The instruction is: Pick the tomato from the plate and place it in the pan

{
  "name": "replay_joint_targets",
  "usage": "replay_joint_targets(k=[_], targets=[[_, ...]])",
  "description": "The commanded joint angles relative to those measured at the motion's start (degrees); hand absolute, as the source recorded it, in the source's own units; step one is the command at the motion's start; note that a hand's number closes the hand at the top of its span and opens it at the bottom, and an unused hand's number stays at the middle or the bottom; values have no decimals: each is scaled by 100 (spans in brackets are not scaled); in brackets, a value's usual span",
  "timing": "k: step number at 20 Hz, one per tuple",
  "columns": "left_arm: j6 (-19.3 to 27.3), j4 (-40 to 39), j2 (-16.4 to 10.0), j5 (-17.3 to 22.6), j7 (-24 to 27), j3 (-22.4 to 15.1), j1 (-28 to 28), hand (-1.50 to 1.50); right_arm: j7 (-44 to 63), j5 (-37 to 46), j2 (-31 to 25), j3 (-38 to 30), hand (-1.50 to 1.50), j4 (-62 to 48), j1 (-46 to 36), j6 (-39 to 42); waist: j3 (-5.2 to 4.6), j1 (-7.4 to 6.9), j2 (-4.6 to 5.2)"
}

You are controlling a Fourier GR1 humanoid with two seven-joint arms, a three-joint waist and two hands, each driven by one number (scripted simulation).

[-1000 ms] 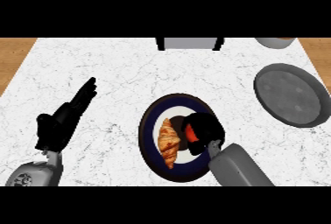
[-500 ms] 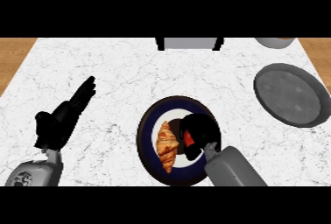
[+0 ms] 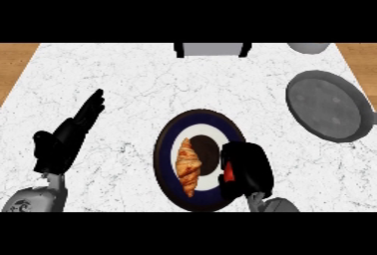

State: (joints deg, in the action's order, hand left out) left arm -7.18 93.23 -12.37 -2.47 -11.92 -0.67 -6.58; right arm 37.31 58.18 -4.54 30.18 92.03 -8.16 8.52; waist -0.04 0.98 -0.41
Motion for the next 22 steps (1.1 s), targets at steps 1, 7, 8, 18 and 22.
replay_joint_targets(k=[1, 7, 8, 18, 22], targets=[[53, -36, 31, -43, -162, 7, -143, 0, 675, 859, -130, 414, 150, 1221, 475, -385, -1, 66, -15], [137, -586, 101, -145, 21, 89, -539, 0, 969, 1851, -376, 547, 150, 2501, 177, -423, -2, 49, 24], [96, -301, 62, -194, 74, 15, -195, 0, 782, 1484, -653, 199, 150, 3040, 395, -334, 2, 3, 16], [-94, -345, 139, -39, 63, 121, -340, 0, 229, 738, -497, -1115, 150, 2627, 867, -1798, 9, -66, 57], [-277, -201, -37, -6, 40, 197, -238, 0, -583, -453, -885, -2287, 150, 2229, 594, -1997, 9, -104, 52]])
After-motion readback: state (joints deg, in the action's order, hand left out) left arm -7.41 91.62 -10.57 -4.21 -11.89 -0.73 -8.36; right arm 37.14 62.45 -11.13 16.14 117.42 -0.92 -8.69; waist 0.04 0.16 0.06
